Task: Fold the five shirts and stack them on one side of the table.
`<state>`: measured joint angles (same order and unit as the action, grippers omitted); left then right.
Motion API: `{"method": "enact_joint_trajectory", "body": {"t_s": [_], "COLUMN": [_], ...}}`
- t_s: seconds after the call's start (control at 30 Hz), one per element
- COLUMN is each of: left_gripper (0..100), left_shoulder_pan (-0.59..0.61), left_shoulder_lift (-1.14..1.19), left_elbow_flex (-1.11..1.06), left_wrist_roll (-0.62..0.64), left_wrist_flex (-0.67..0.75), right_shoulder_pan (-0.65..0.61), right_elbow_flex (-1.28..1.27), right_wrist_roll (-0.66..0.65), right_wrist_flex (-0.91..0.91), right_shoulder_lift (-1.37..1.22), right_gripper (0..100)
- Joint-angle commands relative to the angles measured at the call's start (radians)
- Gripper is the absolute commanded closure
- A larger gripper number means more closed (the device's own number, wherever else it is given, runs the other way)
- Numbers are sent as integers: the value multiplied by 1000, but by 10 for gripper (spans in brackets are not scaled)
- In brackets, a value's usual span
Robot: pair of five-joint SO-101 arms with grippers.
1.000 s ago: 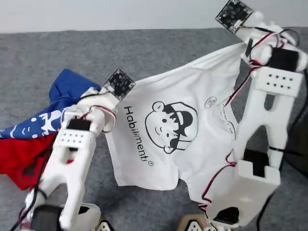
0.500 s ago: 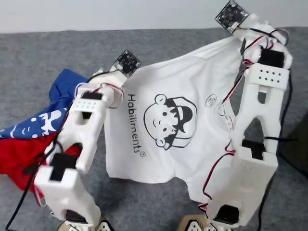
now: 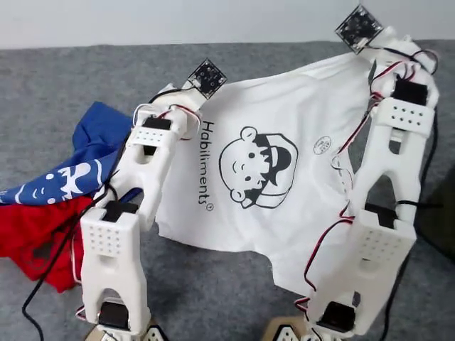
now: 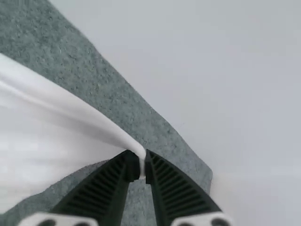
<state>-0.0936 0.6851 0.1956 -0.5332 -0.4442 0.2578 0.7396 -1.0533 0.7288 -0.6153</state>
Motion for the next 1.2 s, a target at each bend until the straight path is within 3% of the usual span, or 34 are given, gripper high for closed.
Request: {"method": "enact_joint_trajectory", "body": {"t_s": [0.0,0.43,0.57,0.93,1.17], "left_gripper": [995,995,995,996,997], "left_shoulder_pan": [-5,-5,-5,-6,-20], "left_shoulder_lift": [-3,2,-9,-5,0], "left_elbow_flex": [85,111,114,326,499], "left_wrist_roll": [-18,-18,-44,-436,-580], "left_wrist_flex": [-51,-23,-190,-950,-1278], "right_shoulder_pan": [45,41,31,-4,-76], "right_elbow_flex": [12,15,17,17,17], "right_wrist_roll": [9,9,6,-48,-49], "right_wrist_flex": [-4,4,113,673,1032], "right_shoulder_lift": [21,-7,1,87,137], "right_gripper": [988,988,988,987,987]}}
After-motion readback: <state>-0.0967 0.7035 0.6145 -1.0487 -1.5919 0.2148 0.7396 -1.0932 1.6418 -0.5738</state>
